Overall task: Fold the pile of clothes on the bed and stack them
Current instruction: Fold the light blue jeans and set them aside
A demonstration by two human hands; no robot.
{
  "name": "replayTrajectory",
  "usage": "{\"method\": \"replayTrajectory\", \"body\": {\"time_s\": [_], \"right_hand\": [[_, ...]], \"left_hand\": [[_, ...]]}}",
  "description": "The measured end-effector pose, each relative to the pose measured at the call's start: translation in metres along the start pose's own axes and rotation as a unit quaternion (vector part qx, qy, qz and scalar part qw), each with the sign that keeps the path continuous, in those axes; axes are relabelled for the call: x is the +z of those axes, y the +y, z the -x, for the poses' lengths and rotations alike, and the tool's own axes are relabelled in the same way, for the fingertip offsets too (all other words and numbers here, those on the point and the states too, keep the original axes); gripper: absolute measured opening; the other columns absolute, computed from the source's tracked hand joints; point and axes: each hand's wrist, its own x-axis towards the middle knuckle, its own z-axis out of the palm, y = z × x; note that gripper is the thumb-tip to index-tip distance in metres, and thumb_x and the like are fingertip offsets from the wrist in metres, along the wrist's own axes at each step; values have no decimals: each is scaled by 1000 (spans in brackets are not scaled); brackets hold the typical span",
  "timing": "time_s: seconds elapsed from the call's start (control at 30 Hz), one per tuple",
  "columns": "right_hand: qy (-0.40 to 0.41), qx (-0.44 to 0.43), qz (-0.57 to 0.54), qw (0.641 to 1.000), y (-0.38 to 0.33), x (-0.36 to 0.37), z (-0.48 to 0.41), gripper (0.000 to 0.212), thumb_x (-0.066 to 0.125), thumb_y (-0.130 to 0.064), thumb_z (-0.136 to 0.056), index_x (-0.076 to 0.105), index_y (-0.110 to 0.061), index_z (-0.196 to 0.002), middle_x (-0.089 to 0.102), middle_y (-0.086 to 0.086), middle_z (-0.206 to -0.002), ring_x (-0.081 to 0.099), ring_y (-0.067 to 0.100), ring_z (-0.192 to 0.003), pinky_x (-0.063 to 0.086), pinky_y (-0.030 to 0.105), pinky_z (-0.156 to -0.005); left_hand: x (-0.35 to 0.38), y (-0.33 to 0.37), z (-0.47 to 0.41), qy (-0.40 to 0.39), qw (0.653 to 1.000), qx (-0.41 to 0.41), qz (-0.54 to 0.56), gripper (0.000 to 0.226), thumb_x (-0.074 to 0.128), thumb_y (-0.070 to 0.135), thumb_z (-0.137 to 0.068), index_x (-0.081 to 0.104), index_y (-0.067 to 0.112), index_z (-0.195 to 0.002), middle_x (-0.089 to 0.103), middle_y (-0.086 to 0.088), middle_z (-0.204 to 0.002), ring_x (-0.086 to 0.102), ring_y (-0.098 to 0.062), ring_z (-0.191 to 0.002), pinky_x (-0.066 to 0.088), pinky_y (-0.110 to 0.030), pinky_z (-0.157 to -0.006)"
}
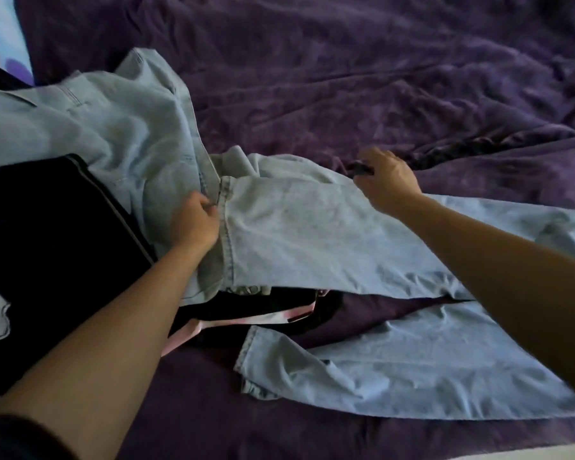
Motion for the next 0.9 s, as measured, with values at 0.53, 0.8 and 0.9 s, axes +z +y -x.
{"method": "replayTrajectory", "body": {"time_s": [0.53,0.8,0.9], "right_hand": [[-278,15,61,958,106,142,309,49,66,-47,-79,56,-22,-120,54,0,-121,51,23,-116,44,36,-83],[-254,68,130,956,115,144,336,28,44,-23,-87,55,-23,-113,58,0,-115,54,25,-113,35,38,-87],[-335,69,112,933,129,126,334,27,47,-29,-86,61,-21,-109,63,4,-114,59,28,-109,43,35,-86]], "left_hand": [[108,-93,212,-256,866,314,-292,25,84,20,-57,63,20,-70,62,4,-65,62,-18,-68,48,-32,-75],[55,-101,257,-295,858,357,-223,32,59,22,-70,29,24,-59,38,10,-54,40,-13,-56,32,-17,-61],[50,-100,266,-454,781,265,-337,32,54,42,-79,36,25,-59,45,9,-60,41,-11,-60,30,-20,-56]]}}
